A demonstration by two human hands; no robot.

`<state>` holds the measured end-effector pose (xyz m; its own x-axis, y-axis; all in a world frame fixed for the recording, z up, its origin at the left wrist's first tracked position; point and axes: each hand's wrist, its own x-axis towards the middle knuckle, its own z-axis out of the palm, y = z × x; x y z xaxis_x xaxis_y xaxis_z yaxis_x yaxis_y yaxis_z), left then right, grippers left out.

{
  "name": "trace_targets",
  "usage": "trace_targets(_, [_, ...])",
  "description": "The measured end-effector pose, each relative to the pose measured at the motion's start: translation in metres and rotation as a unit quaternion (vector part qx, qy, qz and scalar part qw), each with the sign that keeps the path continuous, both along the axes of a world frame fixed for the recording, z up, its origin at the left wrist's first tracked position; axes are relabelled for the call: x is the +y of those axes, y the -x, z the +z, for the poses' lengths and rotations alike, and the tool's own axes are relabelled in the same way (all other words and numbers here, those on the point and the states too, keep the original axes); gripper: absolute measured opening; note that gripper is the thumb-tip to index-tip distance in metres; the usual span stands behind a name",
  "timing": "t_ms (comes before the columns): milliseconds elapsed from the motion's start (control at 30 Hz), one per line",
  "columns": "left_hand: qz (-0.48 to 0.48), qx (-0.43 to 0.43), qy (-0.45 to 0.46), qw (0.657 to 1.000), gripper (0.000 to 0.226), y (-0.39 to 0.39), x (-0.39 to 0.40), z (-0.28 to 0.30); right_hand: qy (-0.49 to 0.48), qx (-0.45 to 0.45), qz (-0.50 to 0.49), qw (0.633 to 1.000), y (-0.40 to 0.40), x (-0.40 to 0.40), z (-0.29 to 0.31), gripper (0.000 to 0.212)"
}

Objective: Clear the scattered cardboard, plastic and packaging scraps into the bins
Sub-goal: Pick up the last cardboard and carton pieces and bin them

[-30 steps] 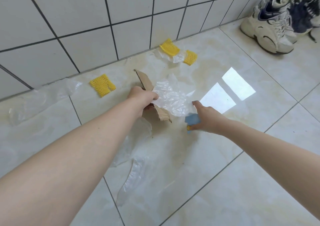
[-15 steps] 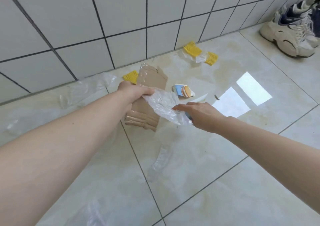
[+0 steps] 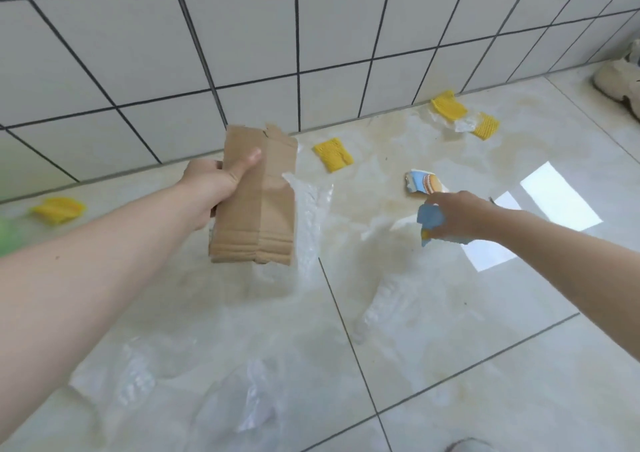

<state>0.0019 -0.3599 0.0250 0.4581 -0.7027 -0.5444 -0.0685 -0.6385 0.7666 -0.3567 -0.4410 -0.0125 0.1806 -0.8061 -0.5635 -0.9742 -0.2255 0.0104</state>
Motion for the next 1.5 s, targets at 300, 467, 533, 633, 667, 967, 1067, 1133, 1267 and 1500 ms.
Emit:
trace_targets(300, [-0.07, -0.1, -0.022, 0.992, 0.058, -0.013, -0.028, -0.032, 0.065, 0.0, 0.059, 0.996, -0.033, -0.062, -0.039, 0.025])
trace_targets(467, [-0.093, -0.081, -0.025, 0.992, 0.046, -0.013, -0.037, -0.04, 0.065, 0.011, 0.011, 0.998, -0.036, -0.079, -0.048, 0.044])
trace_targets(533, [-0.096, -0.085, -0.025, 0.991, 0.043, -0.011, -0.039, -0.043, 0.046, 0.007, -0.007, 0.999, -0.033, -0.086, -0.053, 0.048])
trace_targets(633, [-0.101, -0.086, -0.028, 0.991, 0.038, -0.01, -0.038, -0.048, 0.03, -0.007, -0.006, 1.0, -0.029, -0.089, -0.063, 0.041])
trace_targets(667, [-0.103, -0.082, -0.025, 0.991, 0.035, -0.009, -0.037, -0.049, 0.03, -0.01, -0.005, 0.999, -0.027, -0.088, -0.067, 0.038])
trace_targets(967, [-0.082, -0.11, -0.004, 0.991, 0.028, -0.021, -0.023, -0.036, 0.028, -0.016, -0.004, 0.999, -0.04, -0.043, -0.048, 0.022])
trace_targets(1067, [-0.064, -0.125, 0.009, 0.99, 0.027, -0.029, -0.009, -0.023, 0.007, -0.034, 0.013, 0.999, -0.049, -0.022, -0.033, 0.021])
trace_targets(1133, [-0.048, -0.136, 0.019, 0.989, 0.035, -0.035, 0.006, -0.012, 0.006, -0.046, 0.034, 0.998, -0.06, -0.006, -0.021, 0.019])
trace_targets(1267, [-0.038, -0.127, 0.059, 0.989, 0.023, -0.045, 0.038, 0.016, -0.007, -0.107, 0.059, 0.992, -0.086, 0.029, 0.0, 0.017])
trace_targets(1500, [-0.039, -0.116, 0.071, 0.99, 0.018, -0.079, 0.138, 0.069, -0.023, -0.246, 0.122, 0.961, -0.156, 0.094, 0.061, 0.019])
